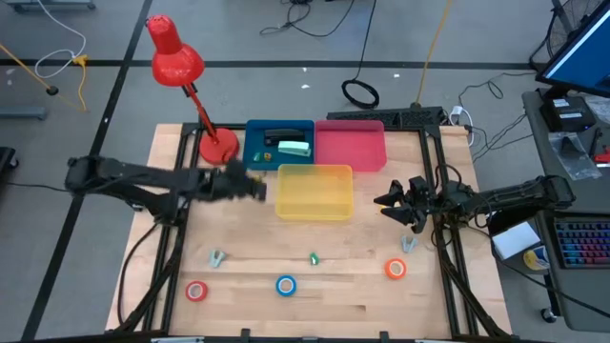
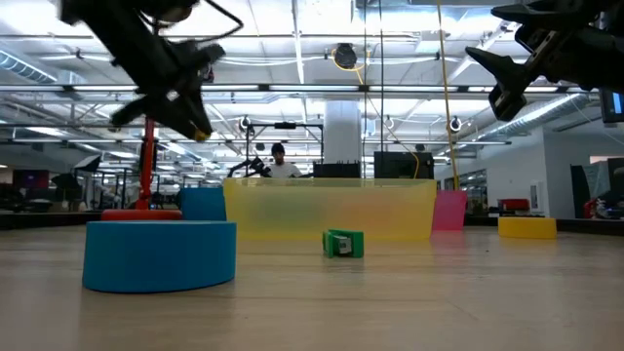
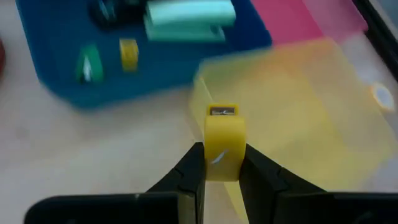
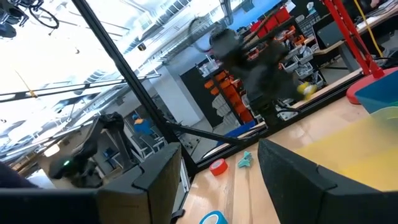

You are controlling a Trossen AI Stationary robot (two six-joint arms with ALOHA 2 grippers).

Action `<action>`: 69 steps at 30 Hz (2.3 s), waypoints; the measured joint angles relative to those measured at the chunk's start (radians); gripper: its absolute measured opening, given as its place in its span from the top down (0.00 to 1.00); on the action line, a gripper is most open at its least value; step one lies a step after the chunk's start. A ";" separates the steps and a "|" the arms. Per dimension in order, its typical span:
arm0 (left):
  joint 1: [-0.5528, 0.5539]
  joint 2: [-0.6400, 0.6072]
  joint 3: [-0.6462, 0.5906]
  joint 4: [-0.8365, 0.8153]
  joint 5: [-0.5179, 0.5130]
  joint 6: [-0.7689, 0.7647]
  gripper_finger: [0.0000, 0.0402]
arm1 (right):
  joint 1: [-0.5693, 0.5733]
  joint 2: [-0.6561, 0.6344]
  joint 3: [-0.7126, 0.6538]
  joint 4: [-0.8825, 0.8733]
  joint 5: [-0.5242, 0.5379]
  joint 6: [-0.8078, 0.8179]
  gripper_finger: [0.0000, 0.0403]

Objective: Pick and place Stapler, Stapler remover, tape
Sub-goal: Put the yellow stapler into the blue bin, then put the green stapler into the blue bin

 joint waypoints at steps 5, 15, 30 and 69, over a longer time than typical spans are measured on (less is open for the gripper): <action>0.311 0.052 0.002 0.161 0.187 0.265 0.82 | 0.000 0.000 0.000 0.001 0.000 -0.016 0.48; 0.581 0.324 0.173 0.120 0.347 0.491 0.82 | 0.000 0.000 0.000 0.001 0.105 -0.024 0.48; 0.701 0.561 0.329 -0.089 0.348 0.532 0.82 | 0.000 0.000 0.000 0.001 0.105 -0.024 0.48; 0.529 0.132 0.329 -0.152 0.420 0.501 0.43 | 0.001 0.000 0.000 0.092 0.094 -0.134 0.48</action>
